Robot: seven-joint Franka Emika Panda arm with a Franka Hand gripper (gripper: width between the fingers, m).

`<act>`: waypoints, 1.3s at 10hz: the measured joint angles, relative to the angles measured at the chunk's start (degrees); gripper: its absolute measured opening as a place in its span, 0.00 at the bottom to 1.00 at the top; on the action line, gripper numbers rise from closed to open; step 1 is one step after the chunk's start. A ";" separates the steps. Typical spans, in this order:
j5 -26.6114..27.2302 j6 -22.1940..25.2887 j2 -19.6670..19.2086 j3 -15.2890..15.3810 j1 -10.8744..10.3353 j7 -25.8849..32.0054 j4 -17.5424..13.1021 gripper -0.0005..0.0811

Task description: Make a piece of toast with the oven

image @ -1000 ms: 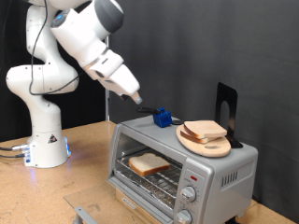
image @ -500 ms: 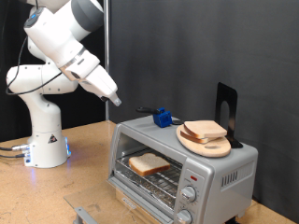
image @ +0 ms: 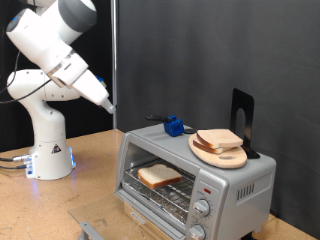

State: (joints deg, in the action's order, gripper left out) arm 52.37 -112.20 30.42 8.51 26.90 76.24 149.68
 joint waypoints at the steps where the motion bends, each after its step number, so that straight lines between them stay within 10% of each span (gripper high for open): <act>1: -0.21 0.59 0.00 -0.52 0.31 0.09 0.00 1.00; 8: -5.23 29.35 -10.99 -8.47 6.32 -22.41 -6.66 1.00; 9: -5.23 28.00 -10.66 -8.21 6.26 -20.52 -6.45 1.00; 13: -3.10 41.93 -15.00 -10.86 7.90 -39.73 -9.19 1.00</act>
State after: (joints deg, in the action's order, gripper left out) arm 49.26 -70.27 15.43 -2.35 34.80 36.50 140.49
